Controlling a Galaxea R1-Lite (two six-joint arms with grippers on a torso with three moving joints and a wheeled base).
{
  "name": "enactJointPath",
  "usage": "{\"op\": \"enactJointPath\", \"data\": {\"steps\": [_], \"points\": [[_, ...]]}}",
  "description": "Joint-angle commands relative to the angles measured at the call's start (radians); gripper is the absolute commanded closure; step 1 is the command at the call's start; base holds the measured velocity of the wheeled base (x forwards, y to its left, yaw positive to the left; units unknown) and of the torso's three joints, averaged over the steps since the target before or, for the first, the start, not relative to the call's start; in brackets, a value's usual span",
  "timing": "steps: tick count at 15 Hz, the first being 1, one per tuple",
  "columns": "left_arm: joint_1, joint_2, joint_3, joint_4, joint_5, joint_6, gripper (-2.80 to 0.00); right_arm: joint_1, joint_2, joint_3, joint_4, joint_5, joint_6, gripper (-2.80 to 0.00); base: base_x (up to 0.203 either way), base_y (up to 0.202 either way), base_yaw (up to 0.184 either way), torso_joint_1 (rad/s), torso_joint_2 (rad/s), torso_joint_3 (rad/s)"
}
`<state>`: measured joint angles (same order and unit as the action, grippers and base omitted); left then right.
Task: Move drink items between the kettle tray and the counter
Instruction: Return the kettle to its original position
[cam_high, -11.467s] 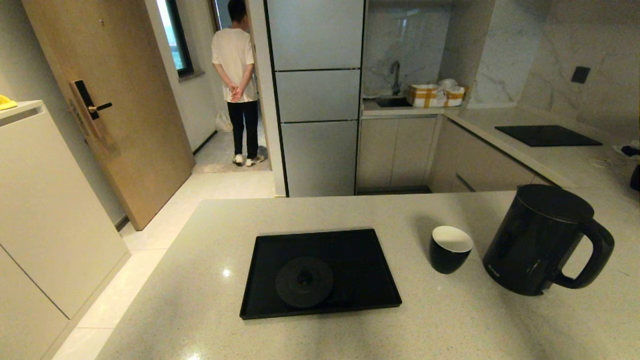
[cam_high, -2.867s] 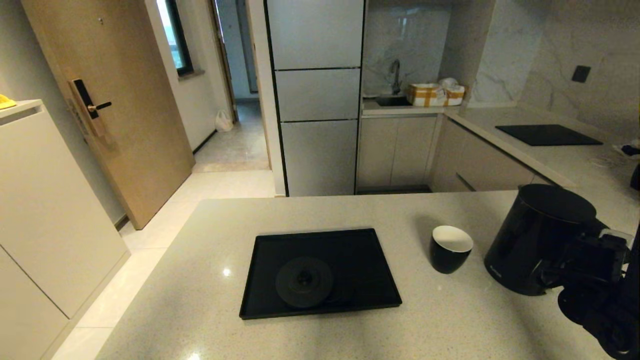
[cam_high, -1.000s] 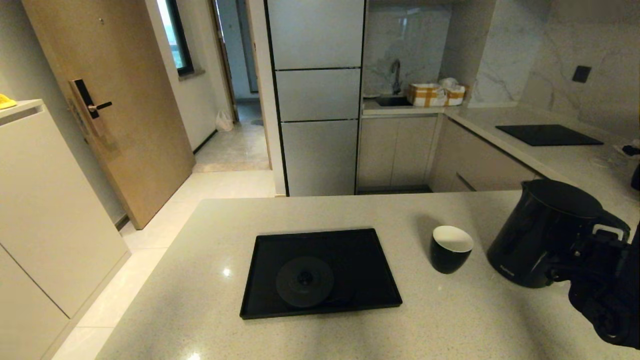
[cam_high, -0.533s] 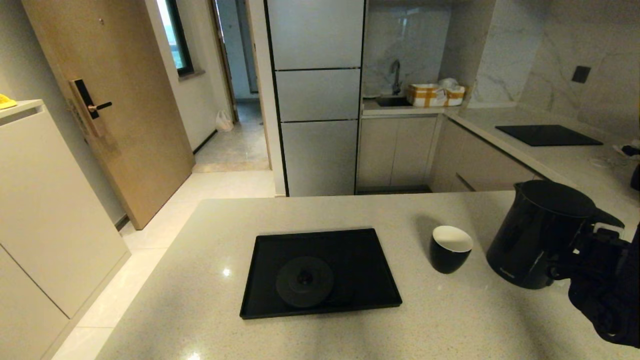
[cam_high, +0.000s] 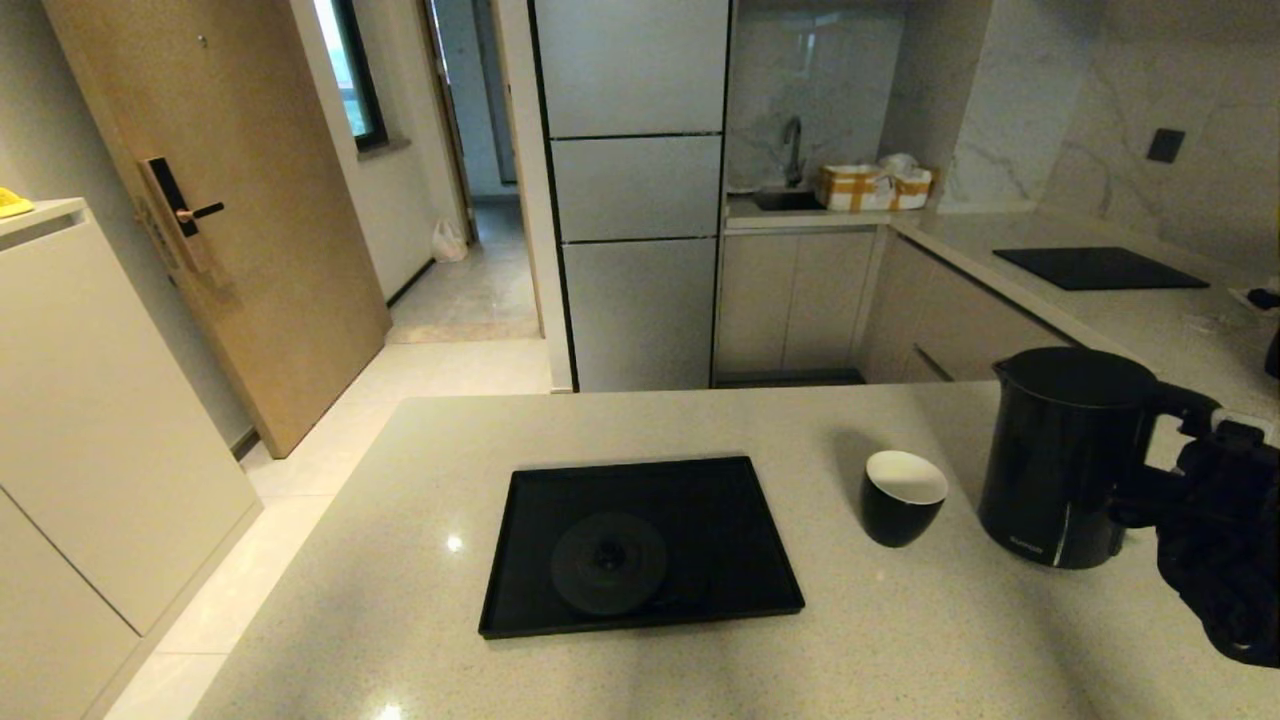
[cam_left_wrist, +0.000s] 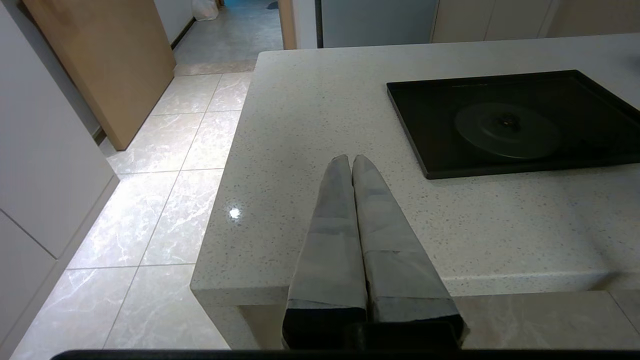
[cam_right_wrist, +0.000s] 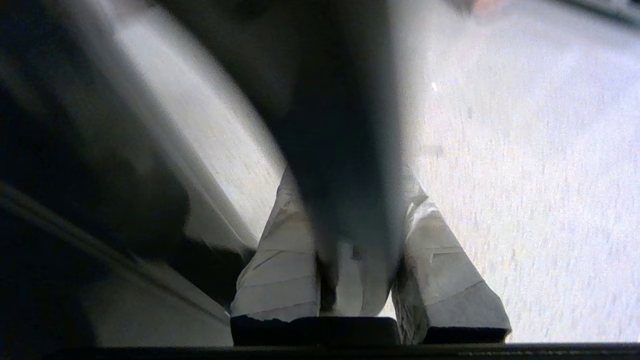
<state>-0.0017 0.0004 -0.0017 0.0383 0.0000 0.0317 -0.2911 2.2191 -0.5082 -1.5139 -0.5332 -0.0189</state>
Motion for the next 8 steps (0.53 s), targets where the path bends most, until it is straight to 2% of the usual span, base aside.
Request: {"op": "enactJointPath", "data": {"steps": [1,8], "points": [[0.000,0.000,0.000,0.000,0.000,0.001,0.00,0.000,-0.080,0.002,-0.016,0.010,-0.005,0.00,0.000,0.000,0.000,0.000,0.00,0.000],[0.000,0.000,0.000,0.000,0.000,0.001,0.00,0.002,-0.104,-0.005,-0.016,0.005,-0.004,0.00,0.000,0.000,0.000,0.000,0.00,0.000]]}}
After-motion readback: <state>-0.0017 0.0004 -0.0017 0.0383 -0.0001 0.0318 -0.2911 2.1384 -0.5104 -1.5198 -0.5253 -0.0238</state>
